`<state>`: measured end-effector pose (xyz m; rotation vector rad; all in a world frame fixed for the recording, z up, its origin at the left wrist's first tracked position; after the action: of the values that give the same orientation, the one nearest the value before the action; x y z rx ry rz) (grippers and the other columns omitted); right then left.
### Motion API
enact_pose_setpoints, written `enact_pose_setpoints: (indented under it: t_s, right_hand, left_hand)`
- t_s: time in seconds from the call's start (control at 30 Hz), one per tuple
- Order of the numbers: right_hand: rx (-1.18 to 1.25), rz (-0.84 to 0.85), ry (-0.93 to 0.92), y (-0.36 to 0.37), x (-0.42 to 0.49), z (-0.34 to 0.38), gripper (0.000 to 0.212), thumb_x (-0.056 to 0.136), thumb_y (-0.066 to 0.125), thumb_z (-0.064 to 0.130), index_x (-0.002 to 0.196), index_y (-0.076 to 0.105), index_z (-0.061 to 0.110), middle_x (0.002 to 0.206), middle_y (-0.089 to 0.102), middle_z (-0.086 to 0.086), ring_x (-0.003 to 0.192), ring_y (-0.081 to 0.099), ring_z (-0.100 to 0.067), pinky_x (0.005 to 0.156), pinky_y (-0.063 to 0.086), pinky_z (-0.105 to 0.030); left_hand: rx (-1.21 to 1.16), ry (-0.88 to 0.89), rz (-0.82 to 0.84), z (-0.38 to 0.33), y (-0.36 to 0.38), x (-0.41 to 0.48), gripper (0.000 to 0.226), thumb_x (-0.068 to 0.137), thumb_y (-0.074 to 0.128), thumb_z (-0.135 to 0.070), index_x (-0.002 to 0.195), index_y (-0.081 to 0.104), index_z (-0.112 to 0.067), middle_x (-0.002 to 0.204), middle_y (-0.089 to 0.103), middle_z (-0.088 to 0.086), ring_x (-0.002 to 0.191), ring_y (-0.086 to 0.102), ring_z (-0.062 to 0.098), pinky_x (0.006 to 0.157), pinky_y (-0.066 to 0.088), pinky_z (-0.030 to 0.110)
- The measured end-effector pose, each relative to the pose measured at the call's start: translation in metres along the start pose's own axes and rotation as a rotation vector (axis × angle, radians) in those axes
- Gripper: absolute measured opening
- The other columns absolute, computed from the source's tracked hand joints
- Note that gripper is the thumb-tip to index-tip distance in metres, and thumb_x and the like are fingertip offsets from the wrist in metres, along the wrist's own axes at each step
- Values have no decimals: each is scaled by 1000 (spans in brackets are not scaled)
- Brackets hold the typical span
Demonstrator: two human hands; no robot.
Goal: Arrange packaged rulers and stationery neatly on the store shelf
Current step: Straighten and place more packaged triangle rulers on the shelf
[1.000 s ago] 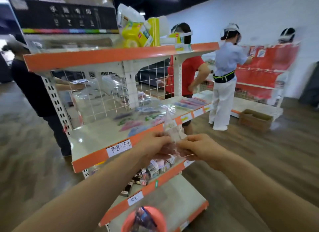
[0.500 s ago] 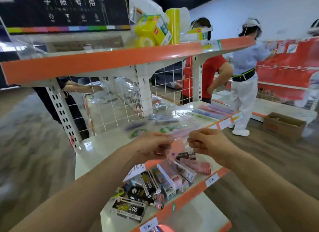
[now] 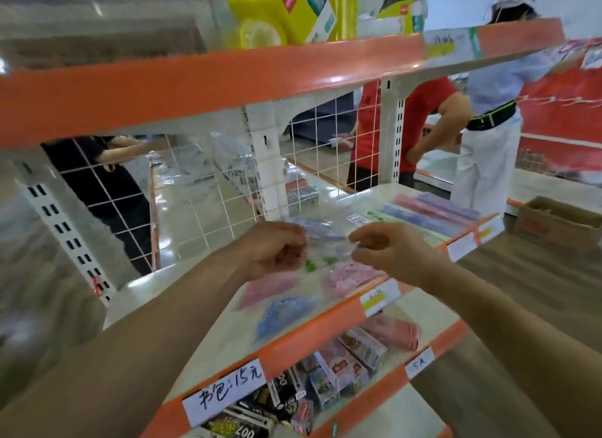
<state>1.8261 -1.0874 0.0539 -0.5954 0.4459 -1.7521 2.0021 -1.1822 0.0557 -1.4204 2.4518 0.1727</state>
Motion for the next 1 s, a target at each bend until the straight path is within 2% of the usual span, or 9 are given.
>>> enact_pose_setpoints:
  t_s: [0.1, 0.2, 0.27, 0.33, 0.43, 0.53, 0.7, 0.83, 1.0]
  right_hand:
    - [-136, -18, -71, -4, 34, -8, 17, 85, 68, 28, 102, 66, 27, 86, 66, 13, 78, 66, -14, 67, 53, -23]
    - [-229, 3, -78, -7, 71, -22, 20, 86, 65, 34, 105, 64, 26, 93, 65, 10, 75, 60, -9, 64, 47, -20]
    - [-310, 32, -89, -8, 97, -30, 24, 87, 62, 35, 109, 64, 25, 100, 63, 7, 84, 54, -10, 72, 41, -21]
    - [-380, 83, -100, -6, 119, -39, 28, 88, 59, 35, 114, 62, 24, 108, 62, 5, 91, 53, -12, 77, 38, -21]
    - [-481, 154, -155, 6, 144, -48, 28, 88, 57, 32, 113, 63, 20, 109, 65, -1, 95, 59, -18, 77, 40, -24]
    - [-543, 184, -198, 16, 160, -56, 26, 88, 57, 33, 109, 65, 20, 106, 67, -3, 93, 61, -20, 79, 44, -27]
    - [-655, 236, -245, 27, 170, -67, 23, 90, 52, 31, 103, 62, 14, 95, 60, -3, 94, 61, -22, 71, 39, -25]
    - [-647, 262, -237, 35, 174, -69, 38, 89, 52, 48, 105, 62, 15, 102, 61, -4, 96, 60, -23, 71, 36, -24]
    - [-683, 377, -202, 59, 177, -69, 29, 83, 58, 42, 91, 59, 14, 87, 58, -1, 85, 58, -22, 68, 40, -27]
  left_hand:
    - [-58, -11, -89, -12, -3, 25, 13, 88, 58, 2, 79, 60, -7, 76, 60, 13, 53, 56, 14, 50, 55, 22]
    - [40, 2, -158, -22, -4, 47, 7, 85, 63, 0, 86, 61, -7, 80, 59, 12, 64, 57, 16, 65, 57, 29]
    - [199, 30, -214, -25, -5, 62, 16, 83, 67, -1, 97, 62, -6, 83, 63, 11, 69, 61, 17, 75, 55, 32]
    - [465, 76, -279, -26, -4, 80, 27, 81, 69, -3, 106, 62, -10, 86, 63, 9, 71, 59, 16, 69, 52, 25]
    - [742, 111, -369, -24, -2, 102, 14, 79, 67, -2, 90, 62, -10, 83, 56, 13, 73, 53, 18, 66, 39, 24]
    - [954, 76, -432, -16, -2, 122, 23, 81, 63, -6, 102, 68, 0, 106, 64, 19, 91, 60, 25, 71, 40, 23]
    - [1173, 36, -438, -7, -4, 141, 34, 82, 59, -19, 116, 65, -14, 124, 61, 10, 109, 59, 26, 84, 44, 24]
    - [1275, 23, -308, -2, -2, 145, 35, 87, 61, -26, 116, 62, -6, 116, 62, 12, 98, 59, 23, 81, 45, 29]
    - [1403, 33, -273, 0, -1, 147, 51, 85, 68, -31, 126, 54, -6, 126, 56, 12, 113, 55, 25, 89, 42, 30]
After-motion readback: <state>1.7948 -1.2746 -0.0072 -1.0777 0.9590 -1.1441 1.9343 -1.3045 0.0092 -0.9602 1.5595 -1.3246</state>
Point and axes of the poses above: each hand's wrist, its own x-axis towards the middle knuckle, its own y-axis out of the palm, z = x × y, the point moved 4 cm from there along x, towards the middle knuckle
